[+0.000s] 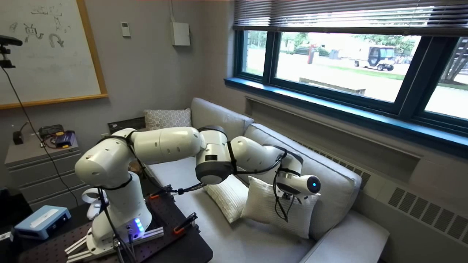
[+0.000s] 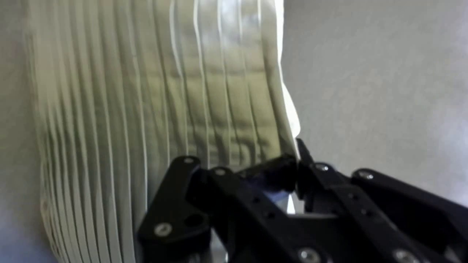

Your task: Arrange the two pillows neatly to the right

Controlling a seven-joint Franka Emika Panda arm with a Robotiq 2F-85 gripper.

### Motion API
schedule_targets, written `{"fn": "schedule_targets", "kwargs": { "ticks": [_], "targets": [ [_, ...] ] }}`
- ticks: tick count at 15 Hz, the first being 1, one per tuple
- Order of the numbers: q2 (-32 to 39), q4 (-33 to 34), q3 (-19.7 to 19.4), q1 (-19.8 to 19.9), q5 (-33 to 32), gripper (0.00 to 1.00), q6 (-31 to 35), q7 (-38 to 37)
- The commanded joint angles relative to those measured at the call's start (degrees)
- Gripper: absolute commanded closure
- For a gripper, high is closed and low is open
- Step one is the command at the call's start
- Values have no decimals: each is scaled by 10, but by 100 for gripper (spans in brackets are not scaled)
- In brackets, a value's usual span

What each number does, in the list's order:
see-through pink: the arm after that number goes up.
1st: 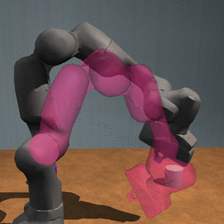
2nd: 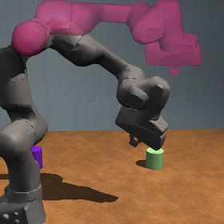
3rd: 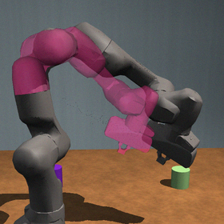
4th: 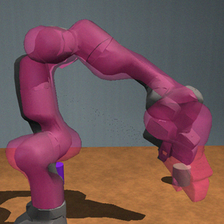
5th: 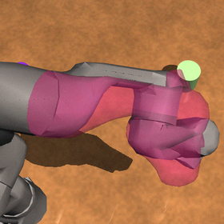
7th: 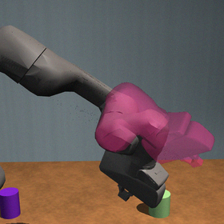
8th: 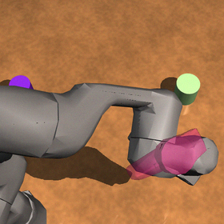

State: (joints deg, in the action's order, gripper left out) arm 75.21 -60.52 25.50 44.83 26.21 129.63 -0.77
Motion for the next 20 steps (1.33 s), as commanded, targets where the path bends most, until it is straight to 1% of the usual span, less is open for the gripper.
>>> {"fn": "schedule_targets", "kwargs": {
  "ticks": [1,2,3,4,6,7,8,10,12,13,15,16,17,18,19,20],
  "targets": [
    [20,44,28,29,25,98,-118,-9],
    [31,64,26,37,29,99,-158,-13],
    [29,82,-9,26,70,98,-205,-4],
    [34,94,-16,35,84,98,-245,-8],
    [52,134,-45,48,123,98,-330,-20],
    [74,162,-23,72,107,98,-365,-41],
    [88,188,-29,83,118,98,-404,-54],
    [117,236,-27,108,132,99,-464,-91],
    [137,265,-20,131,156,98,-503,-128],
    [87,193,-59,137,217,98,-504,-118],
    [92,195,-61,144,281,99,-532,-142],
    [92,202,-68,135,300,73,-548,-141],
    [92,203,-97,132,301,72,-538,-113],
    [91,203,-104,130,313,91,-543,-113],
    [91,202,-112,126,318,85,-542,-111],
    [91,201,-117,124,320,76,-542,-111]
  ]
}}
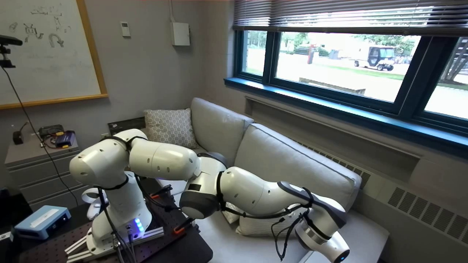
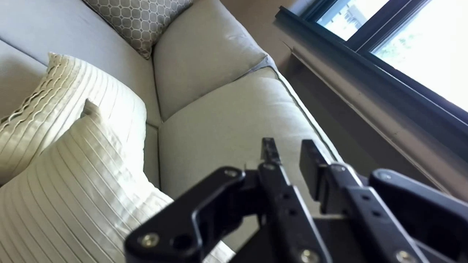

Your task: Arrange the two pillows neatly to the right

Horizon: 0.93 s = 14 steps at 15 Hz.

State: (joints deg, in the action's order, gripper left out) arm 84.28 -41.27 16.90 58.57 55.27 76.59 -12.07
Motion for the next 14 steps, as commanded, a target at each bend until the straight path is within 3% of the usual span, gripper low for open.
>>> {"fn": "schedule_targets", "kwargs": {
  "ticks": [1,2,4,5,6,8,9,14],
  "targets": [
    [0,8,-33,-14,30,72,-11,3],
    [0,8,-33,-14,30,47,-11,3],
    [0,-8,-40,-29,54,41,12,6],
    [-8,-40,-16,-28,46,34,41,7],
    [-11,-55,-17,-40,52,25,63,18],
    [-22,-99,-17,-76,59,10,168,78],
    [-21,-106,-36,-105,89,3,217,116],
    [-37,-205,20,-181,140,0,450,318]
  ]
}}
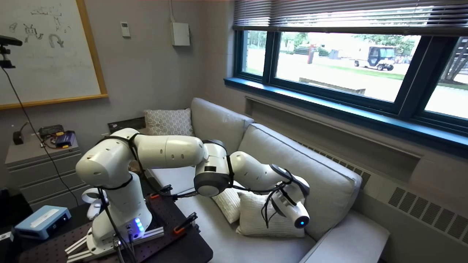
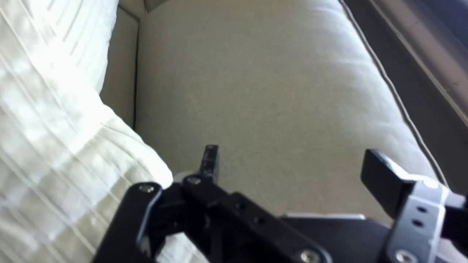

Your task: Arrange the two pillows neatly to the right

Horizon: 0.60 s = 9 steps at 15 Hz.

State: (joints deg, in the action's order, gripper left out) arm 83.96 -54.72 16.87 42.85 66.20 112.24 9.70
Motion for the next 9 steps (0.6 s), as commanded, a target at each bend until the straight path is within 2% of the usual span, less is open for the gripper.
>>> {"fn": "schedule_targets", "kwargs": {
  "ticks": [1,5,9],
  "targets": [
    [-40,-86,30,-37,39,0,128,142],
    [-76,-153,60,-65,71,0,253,293],
    [-135,-233,89,-65,103,0,368,436]
  ]
}}
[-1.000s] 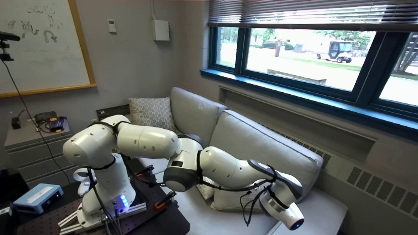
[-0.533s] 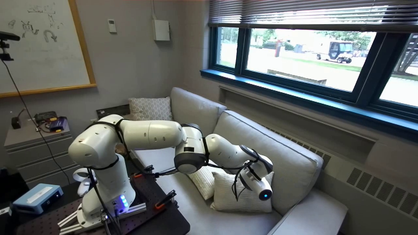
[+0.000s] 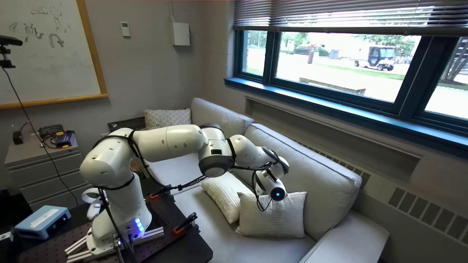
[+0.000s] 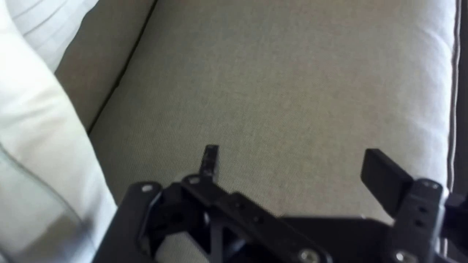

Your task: Arrange the two pillows neatly to the right

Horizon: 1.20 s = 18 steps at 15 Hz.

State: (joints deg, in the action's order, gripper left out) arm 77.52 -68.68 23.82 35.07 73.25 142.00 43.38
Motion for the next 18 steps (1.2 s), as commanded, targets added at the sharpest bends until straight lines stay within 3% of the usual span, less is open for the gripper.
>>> {"fn": "schedule_targets", "kwargs": {
  "ticks": [1,5,8,10,13,15,18],
  "targets": [
    [-87,-112,29,14,45,0,101,138],
    [-146,-165,90,15,126,0,234,304],
    [-150,-139,124,10,194,0,329,432],
    [-135,-100,121,4,240,0,380,511],
    [-107,-25,72,-24,331,0,438,610],
    [-90,26,10,-62,390,0,459,635],
    [-55,92,-101,-135,473,0,493,615]
  ]
}}
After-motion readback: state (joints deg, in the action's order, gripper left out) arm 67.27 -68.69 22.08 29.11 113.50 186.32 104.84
